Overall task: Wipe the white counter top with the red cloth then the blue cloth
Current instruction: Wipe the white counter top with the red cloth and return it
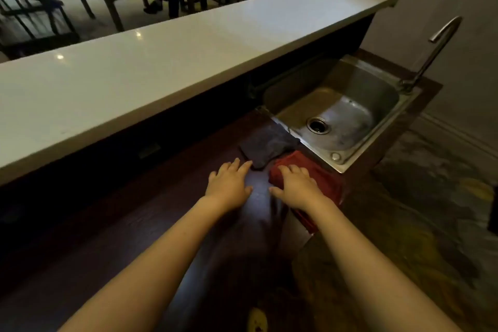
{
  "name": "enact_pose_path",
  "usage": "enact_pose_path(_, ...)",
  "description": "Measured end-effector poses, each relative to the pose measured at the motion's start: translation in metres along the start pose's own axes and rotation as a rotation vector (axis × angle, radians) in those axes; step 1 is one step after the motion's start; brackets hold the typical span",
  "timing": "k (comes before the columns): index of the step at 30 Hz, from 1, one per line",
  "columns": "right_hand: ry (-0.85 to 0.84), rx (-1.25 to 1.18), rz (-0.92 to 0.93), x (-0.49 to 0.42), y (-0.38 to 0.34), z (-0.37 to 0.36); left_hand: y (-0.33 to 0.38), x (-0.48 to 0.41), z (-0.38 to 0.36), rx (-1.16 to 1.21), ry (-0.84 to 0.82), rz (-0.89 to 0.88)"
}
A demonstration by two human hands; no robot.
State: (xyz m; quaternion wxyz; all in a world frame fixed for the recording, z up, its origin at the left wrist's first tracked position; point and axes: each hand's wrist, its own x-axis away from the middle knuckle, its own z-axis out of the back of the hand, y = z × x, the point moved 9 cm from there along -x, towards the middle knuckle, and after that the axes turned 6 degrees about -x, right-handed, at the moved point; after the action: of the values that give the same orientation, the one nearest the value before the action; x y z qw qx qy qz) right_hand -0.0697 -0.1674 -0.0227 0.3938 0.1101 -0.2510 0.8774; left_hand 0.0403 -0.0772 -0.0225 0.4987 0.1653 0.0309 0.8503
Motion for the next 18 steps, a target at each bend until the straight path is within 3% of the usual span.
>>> enact_pose_path(6,-0.051,0.0,-0.159,-0.018,0.072,-0.001,0.065,-0.053,-0.027,-0.064,-0.076,-0.178)
enact_pose_path(10,-0.054,-0.034,-0.177,-0.026,0.098,-0.01,0.096,-0.078,-0.055,-0.233,-0.213,-0.368)
enact_pose_path(14,0.038,-0.033,-0.137,-0.03,0.103,-0.017,0.106,-0.096,-0.074,-0.387,-0.304,-0.467)
enact_pose_path(18,0.13,-0.067,-0.117,-0.033,0.106,-0.016,0.107,-0.106,-0.083,-0.382,-0.345,-0.508)
